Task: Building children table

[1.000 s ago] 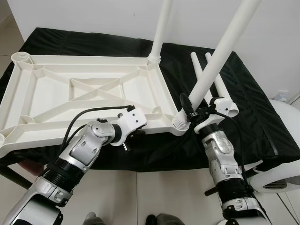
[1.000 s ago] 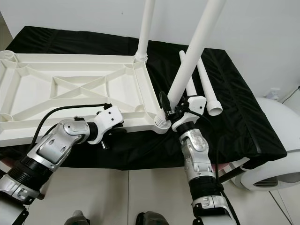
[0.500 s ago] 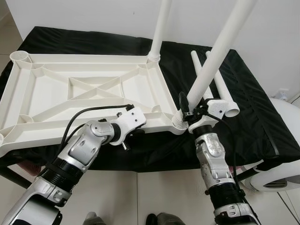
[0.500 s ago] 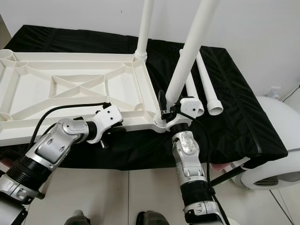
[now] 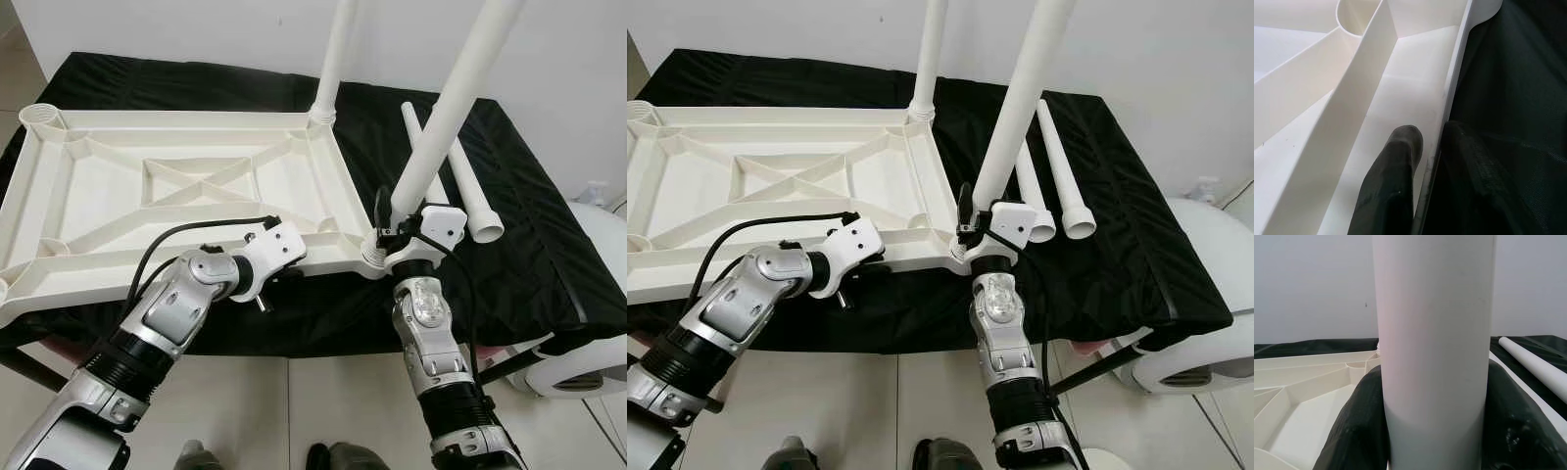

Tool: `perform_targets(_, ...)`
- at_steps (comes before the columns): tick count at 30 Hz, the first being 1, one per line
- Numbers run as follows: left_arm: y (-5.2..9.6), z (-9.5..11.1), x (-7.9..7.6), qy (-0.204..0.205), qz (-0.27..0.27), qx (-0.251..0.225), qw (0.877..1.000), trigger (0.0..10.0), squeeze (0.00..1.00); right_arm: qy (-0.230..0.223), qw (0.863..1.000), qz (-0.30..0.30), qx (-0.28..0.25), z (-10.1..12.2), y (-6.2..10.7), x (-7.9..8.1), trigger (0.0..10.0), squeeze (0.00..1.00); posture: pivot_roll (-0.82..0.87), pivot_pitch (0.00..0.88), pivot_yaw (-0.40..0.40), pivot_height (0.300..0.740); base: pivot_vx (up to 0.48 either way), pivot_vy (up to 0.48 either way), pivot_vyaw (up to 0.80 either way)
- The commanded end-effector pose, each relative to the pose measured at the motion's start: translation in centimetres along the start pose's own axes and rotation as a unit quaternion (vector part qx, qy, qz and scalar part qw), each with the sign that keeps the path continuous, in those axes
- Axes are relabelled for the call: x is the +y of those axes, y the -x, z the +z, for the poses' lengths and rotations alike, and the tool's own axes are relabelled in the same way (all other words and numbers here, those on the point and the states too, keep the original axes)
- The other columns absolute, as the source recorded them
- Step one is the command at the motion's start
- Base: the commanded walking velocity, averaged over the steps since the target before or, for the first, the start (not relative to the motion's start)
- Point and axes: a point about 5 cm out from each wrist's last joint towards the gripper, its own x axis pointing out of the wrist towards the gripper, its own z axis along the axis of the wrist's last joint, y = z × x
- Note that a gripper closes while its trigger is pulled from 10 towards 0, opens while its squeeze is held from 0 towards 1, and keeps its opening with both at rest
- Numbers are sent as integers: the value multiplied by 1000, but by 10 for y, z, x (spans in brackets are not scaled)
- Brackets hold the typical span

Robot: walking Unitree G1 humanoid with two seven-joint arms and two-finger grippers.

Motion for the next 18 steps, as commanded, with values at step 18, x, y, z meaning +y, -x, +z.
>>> perform_targets(18,13,16,14,-31,35,-25,999,10000,0,51,967,-208,134,-50,57,-85,10000,0,59,70,-66,740,0,0,0)
